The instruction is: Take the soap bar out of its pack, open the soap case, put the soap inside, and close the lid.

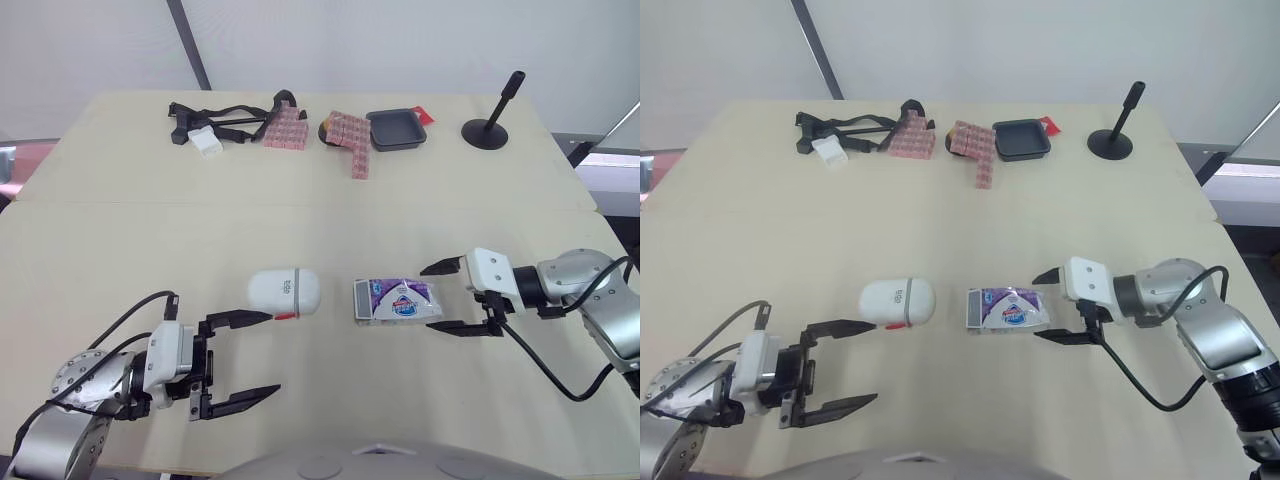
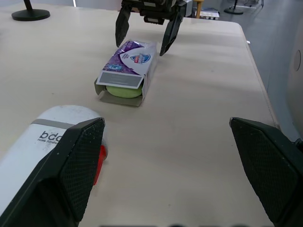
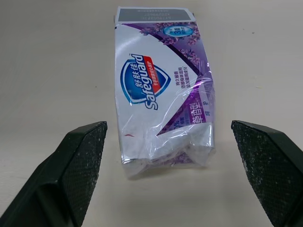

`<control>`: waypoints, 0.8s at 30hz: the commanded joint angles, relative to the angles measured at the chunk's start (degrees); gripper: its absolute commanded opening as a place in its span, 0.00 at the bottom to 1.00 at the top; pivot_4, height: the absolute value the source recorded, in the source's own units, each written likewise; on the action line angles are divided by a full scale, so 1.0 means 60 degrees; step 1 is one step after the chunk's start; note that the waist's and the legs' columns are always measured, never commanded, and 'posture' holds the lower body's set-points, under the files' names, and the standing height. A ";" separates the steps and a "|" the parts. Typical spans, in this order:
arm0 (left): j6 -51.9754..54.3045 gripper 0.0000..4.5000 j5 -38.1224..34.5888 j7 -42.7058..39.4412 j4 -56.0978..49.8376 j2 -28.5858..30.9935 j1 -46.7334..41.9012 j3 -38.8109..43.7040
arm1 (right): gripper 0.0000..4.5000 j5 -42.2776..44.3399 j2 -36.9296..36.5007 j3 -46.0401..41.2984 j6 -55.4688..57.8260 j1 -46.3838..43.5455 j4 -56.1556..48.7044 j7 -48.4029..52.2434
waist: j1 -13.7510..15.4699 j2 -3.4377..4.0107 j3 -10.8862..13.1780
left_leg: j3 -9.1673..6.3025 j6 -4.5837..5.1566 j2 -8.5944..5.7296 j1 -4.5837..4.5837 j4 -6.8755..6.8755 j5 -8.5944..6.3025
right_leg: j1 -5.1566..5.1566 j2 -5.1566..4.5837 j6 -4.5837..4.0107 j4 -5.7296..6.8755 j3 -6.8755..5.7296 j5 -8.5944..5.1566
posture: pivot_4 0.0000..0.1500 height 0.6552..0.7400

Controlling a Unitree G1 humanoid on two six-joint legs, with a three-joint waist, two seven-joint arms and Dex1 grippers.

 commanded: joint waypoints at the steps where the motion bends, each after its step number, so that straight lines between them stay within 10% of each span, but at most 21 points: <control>1: -0.0183 1.00 0.0030 0.0104 -0.0250 -0.0045 -0.0038 -0.0016 | 1.00 -0.0040 0.0038 0.0005 -0.0104 -0.0067 -0.0059 -0.0031 | 0.0002 0.0001 0.0000 | 0.0000 0.0000 0.0000 0.0000 0.0000 0.0000 | 0.0001 -0.0001 0.0000 0.0000 0.0000 0.0000 | 1.00 1.00; 20: -0.0277 1.00 0.0198 0.0291 -0.0209 -0.0115 -0.0131 -0.0253 | 1.00 -0.0094 0.0362 0.0128 -0.0104 0.0159 0.0035 -0.0436 | -0.0022 -0.0003 -0.0012 | 0.0000 -0.0002 -0.0001 0.0002 0.0000 0.0001 | 0.0015 -0.0001 0.0000 0.0001 0.0000 0.0000 | 1.00 1.00; 24: -0.0250 1.00 0.0215 0.0314 -0.0164 -0.0110 -0.0196 -0.0256 | 0.73 -0.0155 0.0522 0.0156 -0.0088 0.0203 0.0064 -0.0611 | -0.0020 -0.0002 -0.0015 | 0.0000 -0.0002 -0.0001 0.0003 0.0000 0.0001 | 0.0016 -0.0001 0.0000 0.0002 0.0000 0.0000 | 1.00 1.00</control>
